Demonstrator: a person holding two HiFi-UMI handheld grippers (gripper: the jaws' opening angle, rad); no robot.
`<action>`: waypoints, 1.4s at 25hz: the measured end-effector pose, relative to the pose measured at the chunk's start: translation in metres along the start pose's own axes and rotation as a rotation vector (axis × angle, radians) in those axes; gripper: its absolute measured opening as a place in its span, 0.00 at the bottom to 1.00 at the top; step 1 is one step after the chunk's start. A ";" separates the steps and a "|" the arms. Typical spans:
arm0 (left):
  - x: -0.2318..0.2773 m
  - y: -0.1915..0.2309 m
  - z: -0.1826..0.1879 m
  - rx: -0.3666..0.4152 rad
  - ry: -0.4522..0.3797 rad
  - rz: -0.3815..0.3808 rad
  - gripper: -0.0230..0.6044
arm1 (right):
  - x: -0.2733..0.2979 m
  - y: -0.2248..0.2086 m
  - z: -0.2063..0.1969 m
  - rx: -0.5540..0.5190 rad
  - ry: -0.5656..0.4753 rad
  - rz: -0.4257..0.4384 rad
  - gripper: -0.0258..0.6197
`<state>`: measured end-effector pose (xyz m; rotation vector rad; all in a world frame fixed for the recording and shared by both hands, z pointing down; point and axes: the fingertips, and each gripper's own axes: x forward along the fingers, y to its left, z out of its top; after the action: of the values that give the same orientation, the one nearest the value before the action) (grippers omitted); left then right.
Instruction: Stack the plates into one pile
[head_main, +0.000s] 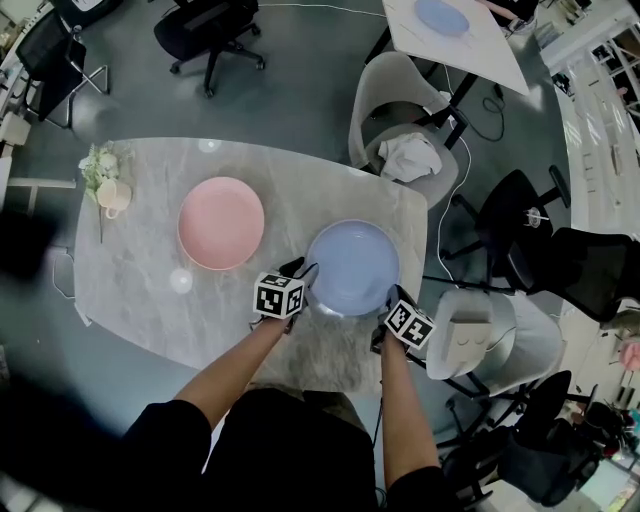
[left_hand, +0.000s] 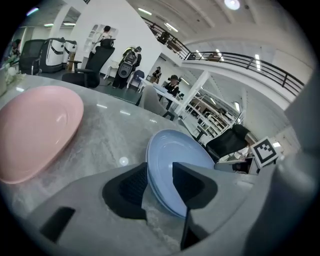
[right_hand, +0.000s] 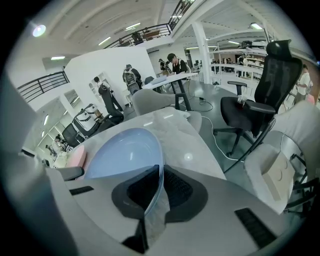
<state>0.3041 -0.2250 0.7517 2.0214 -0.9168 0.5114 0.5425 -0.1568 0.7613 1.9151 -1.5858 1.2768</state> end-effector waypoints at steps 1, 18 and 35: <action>-0.001 0.000 -0.003 0.000 0.013 -0.001 0.30 | -0.001 0.001 0.001 0.004 -0.005 -0.004 0.09; -0.017 -0.010 -0.038 -0.015 0.039 -0.008 0.30 | -0.062 0.000 -0.001 -0.151 -0.019 0.044 0.09; -0.009 -0.016 -0.040 -0.086 0.041 0.024 0.33 | -0.035 -0.001 -0.003 -0.116 0.005 0.201 0.16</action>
<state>0.3093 -0.1818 0.7605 1.9175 -0.9238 0.5166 0.5430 -0.1336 0.7352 1.7165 -1.8459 1.2345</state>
